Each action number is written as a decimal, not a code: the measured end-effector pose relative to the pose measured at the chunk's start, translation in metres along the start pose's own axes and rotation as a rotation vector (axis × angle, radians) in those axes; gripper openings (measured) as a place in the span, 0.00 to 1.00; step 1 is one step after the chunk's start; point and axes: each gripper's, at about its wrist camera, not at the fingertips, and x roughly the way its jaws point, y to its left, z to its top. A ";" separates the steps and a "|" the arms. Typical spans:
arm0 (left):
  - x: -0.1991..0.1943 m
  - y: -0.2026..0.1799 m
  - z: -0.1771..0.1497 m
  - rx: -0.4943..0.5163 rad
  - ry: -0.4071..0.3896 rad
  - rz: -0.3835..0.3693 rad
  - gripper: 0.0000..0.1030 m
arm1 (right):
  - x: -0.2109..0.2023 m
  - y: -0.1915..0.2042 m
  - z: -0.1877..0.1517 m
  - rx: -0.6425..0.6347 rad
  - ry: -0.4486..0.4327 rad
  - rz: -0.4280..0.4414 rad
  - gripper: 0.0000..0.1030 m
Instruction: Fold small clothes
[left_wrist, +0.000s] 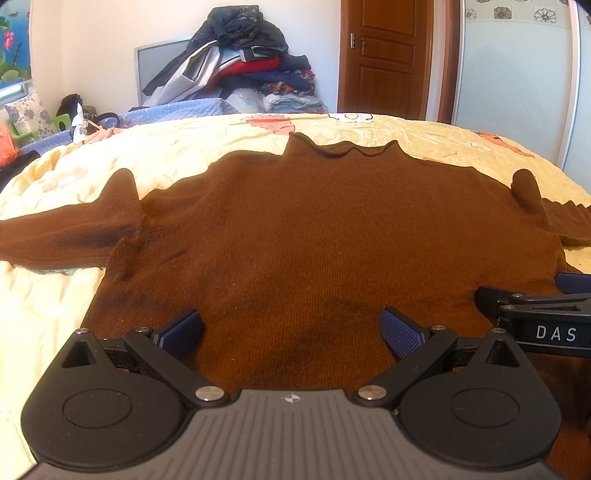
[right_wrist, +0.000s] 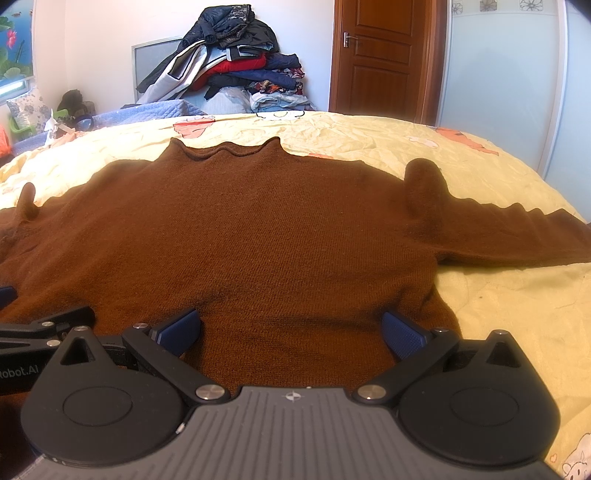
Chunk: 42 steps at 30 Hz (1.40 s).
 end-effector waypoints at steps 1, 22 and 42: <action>0.000 0.000 0.000 0.000 0.000 0.000 1.00 | 0.000 0.000 0.000 0.000 0.000 0.000 1.00; 0.001 -0.004 0.001 -0.011 0.003 0.017 1.00 | -0.002 0.004 -0.001 0.001 0.000 0.002 1.00; 0.002 -0.005 0.002 -0.005 0.003 0.022 1.00 | -0.001 0.005 0.000 0.002 0.001 0.000 1.00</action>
